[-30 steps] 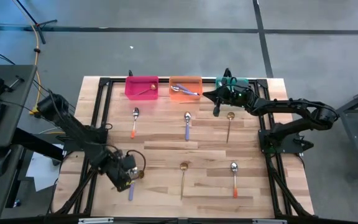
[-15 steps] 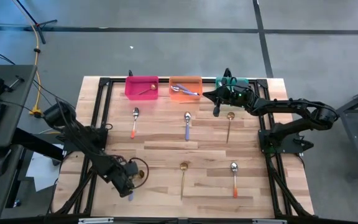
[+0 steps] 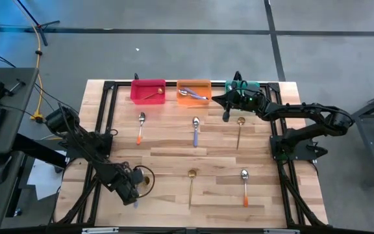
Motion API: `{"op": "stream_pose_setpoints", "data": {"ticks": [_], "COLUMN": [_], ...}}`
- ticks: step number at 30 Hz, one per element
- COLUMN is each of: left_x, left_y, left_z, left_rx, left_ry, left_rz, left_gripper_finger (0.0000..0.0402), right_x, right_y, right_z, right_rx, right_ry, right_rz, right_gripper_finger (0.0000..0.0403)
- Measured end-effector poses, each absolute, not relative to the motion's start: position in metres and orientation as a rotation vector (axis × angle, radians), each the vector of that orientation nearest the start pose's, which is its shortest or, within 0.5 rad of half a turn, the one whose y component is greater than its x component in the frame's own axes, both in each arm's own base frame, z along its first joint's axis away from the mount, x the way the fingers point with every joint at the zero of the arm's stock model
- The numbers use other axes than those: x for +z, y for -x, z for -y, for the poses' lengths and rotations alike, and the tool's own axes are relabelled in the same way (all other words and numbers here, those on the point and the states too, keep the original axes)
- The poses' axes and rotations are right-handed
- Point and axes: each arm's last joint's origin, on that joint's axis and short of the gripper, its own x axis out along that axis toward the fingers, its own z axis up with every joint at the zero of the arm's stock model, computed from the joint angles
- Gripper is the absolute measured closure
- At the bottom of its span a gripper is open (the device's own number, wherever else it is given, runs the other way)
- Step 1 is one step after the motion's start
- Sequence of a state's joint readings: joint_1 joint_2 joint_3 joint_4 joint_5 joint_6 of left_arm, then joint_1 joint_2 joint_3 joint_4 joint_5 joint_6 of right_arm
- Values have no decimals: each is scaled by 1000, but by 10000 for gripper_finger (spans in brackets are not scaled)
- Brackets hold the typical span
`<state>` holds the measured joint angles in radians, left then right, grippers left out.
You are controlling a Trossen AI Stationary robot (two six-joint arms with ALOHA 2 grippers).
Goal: Sort silverware by color (type)
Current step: Put the bottom left gold spoon into the pink bin
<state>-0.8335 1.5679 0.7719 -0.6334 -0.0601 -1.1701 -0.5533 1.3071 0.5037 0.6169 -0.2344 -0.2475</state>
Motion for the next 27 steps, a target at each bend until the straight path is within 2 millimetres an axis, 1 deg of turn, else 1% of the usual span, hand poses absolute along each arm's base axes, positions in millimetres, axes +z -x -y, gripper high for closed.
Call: {"op": "stream_pose_setpoints", "data": {"ticks": [4,7,10,13,16,19,23,25,27], "left_x": [148,158,174,191,205,215,220,223,230], "left_y": [-164,-161,-162,-168,-180,-193,-205,-207,-207], "left_z": [179,173,161,142,114,78,19,-10,-38], "left_rx": [185,199,221,246,263,300,366,384,404], "left_ry": [342,350,378,387,366,312,242,215,173], "left_rz": [-1424,-1400,-1325,-1213,-1125,-1074,-1062,-1066,-1067], "left_gripper_finger": [391,395,396,396,396,396,396,396,396], "right_x": [206,205,205,205,205,205,205,205,205], "right_y": [-224,-224,-224,-224,-224,-224,-224,-224,-224], "right_z": [130,130,130,130,130,130,130,130,130], "right_rx": [-295,-295,-294,-294,-294,-294,-294,-294,-294], "right_ry": [168,167,167,168,169,169,170,172,175], "right_rz": [-214,-215,-217,-217,-217,-217,-217,-217,-218], "right_gripper_finger": [403,403,403,403,403,403,403,403,403]}}
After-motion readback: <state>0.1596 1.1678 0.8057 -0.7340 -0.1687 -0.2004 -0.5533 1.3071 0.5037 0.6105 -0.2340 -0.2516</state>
